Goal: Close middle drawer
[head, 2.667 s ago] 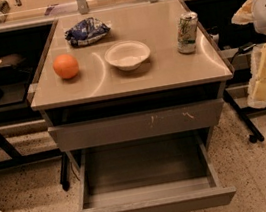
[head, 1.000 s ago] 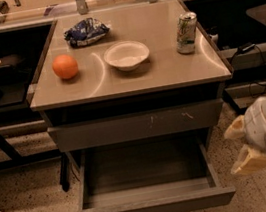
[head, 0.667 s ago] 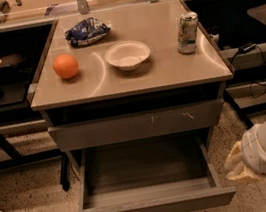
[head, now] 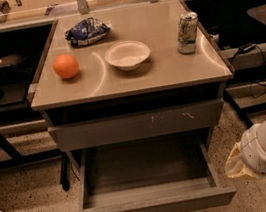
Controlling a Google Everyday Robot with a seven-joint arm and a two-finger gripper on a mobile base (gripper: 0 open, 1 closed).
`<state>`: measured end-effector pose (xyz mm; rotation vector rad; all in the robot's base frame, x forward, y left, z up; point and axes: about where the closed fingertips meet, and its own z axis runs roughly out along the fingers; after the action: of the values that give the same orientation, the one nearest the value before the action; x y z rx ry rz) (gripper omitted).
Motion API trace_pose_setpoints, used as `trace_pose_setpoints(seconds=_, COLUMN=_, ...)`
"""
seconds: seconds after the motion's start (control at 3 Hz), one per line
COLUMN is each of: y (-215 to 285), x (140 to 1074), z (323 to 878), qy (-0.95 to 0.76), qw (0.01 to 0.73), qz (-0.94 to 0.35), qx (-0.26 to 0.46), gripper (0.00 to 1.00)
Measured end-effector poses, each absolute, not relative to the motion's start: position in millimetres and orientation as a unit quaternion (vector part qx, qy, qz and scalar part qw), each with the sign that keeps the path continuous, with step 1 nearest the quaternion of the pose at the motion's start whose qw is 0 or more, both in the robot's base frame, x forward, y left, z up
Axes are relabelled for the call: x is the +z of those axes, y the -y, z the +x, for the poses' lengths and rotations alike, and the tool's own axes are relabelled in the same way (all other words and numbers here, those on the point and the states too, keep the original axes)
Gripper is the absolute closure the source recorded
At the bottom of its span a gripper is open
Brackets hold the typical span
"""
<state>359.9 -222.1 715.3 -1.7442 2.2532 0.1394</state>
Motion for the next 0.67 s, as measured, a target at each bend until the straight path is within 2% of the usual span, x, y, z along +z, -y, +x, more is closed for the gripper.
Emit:
trace_pose_setpoints(seconds=0.33, y=221.1, x=689.2, z=357.9, qy=-0.787, qw=0.142, qz=-0.597, qx=0.061, gripper=1.00)
trace_pose_setpoints(seconds=0.67, y=216.7, x=613.7, z=349.0, qy=-0.794, qw=0.143, qz=-0.585, qx=0.085, gripper=1.00)
